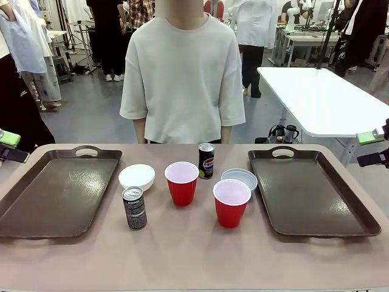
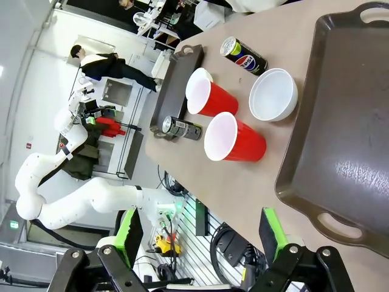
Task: Prepare tableware on both trays.
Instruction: Pick up a Picnic Bowl from the table and place it on a Handle tray.
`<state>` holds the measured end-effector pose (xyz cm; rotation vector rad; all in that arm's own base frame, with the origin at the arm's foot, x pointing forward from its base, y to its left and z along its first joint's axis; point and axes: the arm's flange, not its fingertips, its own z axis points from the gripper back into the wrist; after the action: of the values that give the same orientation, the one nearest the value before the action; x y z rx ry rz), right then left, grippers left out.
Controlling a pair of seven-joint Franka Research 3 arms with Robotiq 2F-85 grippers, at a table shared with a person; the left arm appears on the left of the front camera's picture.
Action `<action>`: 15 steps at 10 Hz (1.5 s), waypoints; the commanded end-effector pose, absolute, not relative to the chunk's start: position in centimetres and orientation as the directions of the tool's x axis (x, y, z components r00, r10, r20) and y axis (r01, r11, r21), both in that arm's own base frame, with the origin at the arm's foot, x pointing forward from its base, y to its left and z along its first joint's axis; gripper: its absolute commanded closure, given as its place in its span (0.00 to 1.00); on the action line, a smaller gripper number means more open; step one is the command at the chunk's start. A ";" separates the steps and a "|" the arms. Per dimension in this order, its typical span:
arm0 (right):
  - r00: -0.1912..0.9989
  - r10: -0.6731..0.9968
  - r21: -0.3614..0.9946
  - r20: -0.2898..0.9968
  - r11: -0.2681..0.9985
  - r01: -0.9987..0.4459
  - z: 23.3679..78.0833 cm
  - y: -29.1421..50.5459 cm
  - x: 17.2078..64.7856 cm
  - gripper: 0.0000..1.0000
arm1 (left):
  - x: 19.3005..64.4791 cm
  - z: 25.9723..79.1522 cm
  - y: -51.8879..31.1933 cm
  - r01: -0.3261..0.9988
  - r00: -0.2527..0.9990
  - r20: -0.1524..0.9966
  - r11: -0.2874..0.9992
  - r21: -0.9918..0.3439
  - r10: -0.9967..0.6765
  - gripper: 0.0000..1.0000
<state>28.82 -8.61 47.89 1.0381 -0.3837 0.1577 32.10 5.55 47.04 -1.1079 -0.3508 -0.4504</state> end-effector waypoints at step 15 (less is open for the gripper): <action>0.914 -0.051 0.810 0.402 0.485 -0.329 47.7 -8.6 29.2 0.00 | 34.9 49.7 -0.9 0.523 0.850 0.393 0.656 -0.544 -0.352 0.00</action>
<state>28.86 -8.58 47.77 1.0368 -0.3841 0.1586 34.00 1.59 48.48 -0.8858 -0.3002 -0.5052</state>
